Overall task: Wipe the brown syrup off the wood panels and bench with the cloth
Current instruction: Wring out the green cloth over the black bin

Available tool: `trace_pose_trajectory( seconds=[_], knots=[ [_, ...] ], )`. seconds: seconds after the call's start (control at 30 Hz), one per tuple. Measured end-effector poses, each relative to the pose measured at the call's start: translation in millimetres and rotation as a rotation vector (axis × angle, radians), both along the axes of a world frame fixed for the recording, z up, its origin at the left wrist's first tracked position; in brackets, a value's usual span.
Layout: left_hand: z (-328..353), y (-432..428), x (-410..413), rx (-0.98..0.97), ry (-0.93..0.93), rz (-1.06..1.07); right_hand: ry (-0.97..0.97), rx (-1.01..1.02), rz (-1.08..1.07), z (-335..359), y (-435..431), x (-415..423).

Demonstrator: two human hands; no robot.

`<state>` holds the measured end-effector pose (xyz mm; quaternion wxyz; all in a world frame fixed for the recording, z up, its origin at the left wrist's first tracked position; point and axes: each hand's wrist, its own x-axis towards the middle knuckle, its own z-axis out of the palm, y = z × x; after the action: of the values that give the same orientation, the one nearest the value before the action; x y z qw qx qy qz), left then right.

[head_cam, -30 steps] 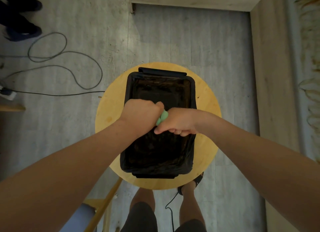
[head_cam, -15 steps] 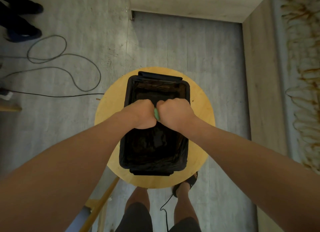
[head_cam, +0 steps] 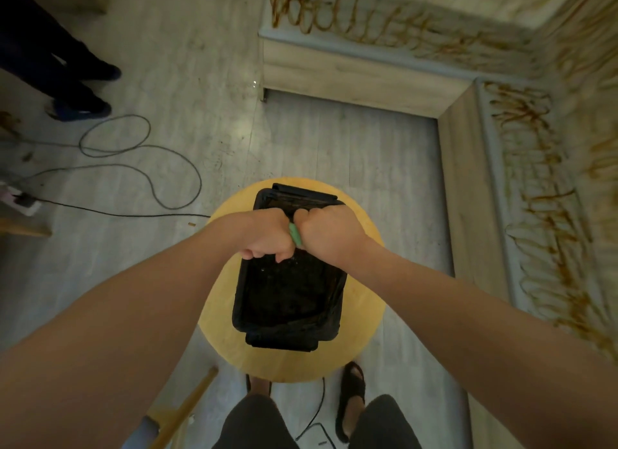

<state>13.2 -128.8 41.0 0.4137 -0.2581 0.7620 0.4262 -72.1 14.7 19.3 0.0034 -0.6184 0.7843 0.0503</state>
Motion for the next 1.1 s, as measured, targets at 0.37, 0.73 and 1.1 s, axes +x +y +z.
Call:
trace_pose_trajectory(
  seconds=[0.37, 0.73, 1.1],
  knots=[
    [-35, 68, -12, -0.416, 0.103, -0.005, -0.759, 0.159, -0.209, -38, 55, -30],
    [5, 297, -247, 0.129, 0.389, 0.779, -1.224, -0.262, -0.671, 19, 305, -284],
    [48, 401, -439, 0.192, 0.49, 0.496, -1.449, -0.638, -1.058, 62, 424, -450]
  ],
)
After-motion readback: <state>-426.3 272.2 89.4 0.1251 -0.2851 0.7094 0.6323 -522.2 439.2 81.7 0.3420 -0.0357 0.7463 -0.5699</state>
